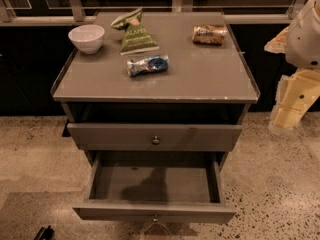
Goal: Place orange can into middle drawer
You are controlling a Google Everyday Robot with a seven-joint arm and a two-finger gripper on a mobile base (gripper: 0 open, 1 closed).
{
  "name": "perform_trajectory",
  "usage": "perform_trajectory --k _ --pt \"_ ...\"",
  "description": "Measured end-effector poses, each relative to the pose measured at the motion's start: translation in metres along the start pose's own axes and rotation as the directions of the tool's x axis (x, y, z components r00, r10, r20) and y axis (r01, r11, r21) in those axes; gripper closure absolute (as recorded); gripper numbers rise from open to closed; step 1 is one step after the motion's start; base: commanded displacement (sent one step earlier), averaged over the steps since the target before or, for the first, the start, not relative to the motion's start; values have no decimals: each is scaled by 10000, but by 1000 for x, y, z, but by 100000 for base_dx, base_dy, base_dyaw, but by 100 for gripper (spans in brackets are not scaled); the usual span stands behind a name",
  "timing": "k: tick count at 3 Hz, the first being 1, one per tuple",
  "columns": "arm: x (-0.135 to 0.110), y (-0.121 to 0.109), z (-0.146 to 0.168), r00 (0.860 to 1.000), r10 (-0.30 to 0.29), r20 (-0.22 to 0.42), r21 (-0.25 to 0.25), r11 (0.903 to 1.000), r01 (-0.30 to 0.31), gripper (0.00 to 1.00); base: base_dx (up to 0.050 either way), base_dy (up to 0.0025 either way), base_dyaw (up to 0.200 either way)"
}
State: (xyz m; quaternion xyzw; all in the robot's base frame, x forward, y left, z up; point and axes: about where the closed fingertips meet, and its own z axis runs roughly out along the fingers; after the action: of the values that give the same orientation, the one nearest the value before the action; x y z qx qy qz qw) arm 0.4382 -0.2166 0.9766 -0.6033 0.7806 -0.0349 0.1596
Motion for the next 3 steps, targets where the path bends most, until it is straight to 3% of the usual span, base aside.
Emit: perform_trajectory --k 2,3 --pt "-3 -6 0 9997 -187 164 73 9998 186 0 0 0 0" --pt "-13 -38 11 9927 -759 932 103 9971 753 0 0 0 0"
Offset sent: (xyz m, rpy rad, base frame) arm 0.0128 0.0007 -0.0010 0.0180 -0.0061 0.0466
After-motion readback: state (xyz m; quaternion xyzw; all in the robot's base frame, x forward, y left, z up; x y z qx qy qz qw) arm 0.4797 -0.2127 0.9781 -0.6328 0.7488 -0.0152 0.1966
